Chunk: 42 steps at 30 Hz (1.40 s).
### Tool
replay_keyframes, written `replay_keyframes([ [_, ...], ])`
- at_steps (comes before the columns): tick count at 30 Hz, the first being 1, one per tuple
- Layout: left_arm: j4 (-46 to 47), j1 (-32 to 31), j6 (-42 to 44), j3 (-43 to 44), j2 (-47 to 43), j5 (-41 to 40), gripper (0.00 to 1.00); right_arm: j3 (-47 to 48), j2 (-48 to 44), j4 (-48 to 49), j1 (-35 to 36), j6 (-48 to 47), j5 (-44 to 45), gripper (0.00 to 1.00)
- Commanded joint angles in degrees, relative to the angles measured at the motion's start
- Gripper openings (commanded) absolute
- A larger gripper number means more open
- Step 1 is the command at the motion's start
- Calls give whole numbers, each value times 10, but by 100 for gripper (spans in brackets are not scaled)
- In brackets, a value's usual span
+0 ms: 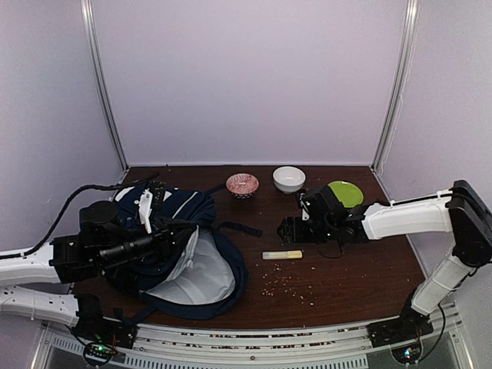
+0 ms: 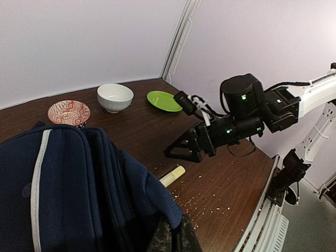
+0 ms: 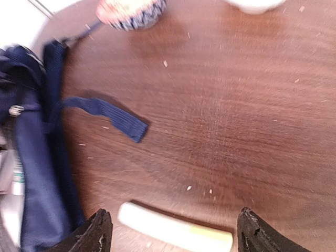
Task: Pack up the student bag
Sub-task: Pick up the stationery from the center of the board.
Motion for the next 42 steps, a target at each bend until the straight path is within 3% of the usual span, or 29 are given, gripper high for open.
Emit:
replay_keyframes([
  [1,57,0,5,15,0,0,0,58,72,2,-18,-20,-17,82],
  [10,40,0,1,3,-28,-8,0,123,186,-3,-28,-11,-33,80],
  [17,38,0,-5,-18,-54,-20,0,66,164,21,-24,36,-78,76],
  [30,52,0,-8,-16,-38,-9,0,-8,95,-4,65,76,-78,74],
  [42,56,0,-12,-24,-40,-12,0,88,93,-207,112,19,54,71],
])
